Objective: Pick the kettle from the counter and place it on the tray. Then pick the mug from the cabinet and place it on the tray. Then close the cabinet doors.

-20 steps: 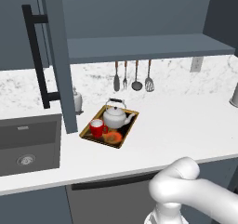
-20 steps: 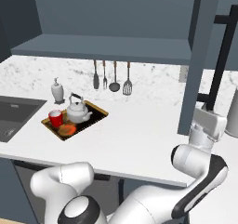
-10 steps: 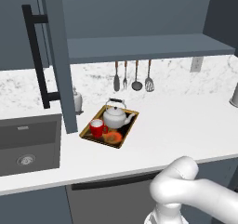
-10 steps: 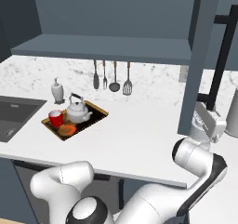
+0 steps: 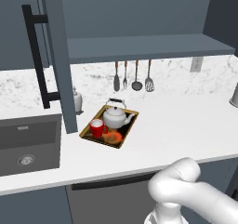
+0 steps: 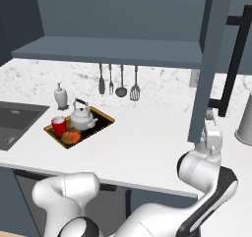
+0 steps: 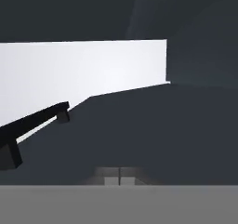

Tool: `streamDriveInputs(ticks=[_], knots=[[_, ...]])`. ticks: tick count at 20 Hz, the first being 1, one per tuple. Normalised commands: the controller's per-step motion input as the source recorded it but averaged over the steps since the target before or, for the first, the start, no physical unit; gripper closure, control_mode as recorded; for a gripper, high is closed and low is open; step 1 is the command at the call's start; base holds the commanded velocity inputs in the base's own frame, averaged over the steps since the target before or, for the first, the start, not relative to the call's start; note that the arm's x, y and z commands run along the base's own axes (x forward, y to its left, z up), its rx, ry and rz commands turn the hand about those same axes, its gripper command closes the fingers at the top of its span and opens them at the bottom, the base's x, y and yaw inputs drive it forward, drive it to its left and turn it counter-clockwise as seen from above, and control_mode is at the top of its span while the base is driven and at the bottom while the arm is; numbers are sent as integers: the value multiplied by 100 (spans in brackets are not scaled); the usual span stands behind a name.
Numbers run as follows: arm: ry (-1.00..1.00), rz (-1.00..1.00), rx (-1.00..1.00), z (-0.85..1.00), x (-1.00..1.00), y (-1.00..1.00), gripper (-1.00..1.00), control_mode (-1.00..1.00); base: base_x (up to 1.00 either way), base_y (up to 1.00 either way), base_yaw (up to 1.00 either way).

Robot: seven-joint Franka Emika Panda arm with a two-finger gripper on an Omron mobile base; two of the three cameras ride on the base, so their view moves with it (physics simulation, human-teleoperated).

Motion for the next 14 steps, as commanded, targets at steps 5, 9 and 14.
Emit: streamDriveInputs(ticks=[5, 9, 14], knots=[[8, -25, -17, 28, -27, 55, 100, -100, 0, 0, 0], [11, -26, -15, 26, -3, 53, 100, -100, 0, 0, 0], [13, -25, -15, 12, -4, 65, 100, -100, 0, 0, 0]])
